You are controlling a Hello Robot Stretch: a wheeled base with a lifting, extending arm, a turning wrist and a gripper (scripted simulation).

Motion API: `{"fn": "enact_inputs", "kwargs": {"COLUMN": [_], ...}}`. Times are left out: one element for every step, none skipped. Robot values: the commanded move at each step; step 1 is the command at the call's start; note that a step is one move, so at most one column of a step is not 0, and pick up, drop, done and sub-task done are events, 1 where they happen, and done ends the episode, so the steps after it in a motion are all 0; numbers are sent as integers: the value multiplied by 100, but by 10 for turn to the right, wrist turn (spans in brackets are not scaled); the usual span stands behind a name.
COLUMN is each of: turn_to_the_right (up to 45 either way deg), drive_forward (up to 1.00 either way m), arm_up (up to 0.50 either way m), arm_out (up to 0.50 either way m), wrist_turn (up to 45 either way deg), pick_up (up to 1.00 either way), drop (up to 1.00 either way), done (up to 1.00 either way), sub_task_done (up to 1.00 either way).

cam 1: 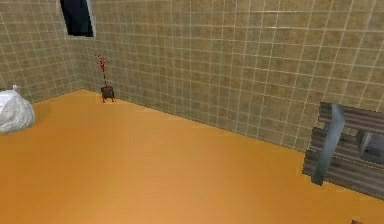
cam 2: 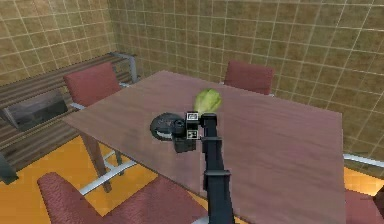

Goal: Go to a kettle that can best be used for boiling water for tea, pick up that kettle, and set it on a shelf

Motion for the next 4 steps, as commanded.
{"fn": "enact_inputs", "kwargs": {"turn_to_the_right": [0, 0, 0, 0], "drive_forward": [0, 0, 0, 0], "arm_up": [18, 0, 0, 0], "arm_out": [0, 0, 0, 0], "wrist_turn": [0, -450, -450, -240], "pick_up": [0, 0, 0, 0], "drop": [0, 0, 0, 0], "done": [0, 0, 0, 0], "sub_task_done": [0, 0, 0, 0]}}
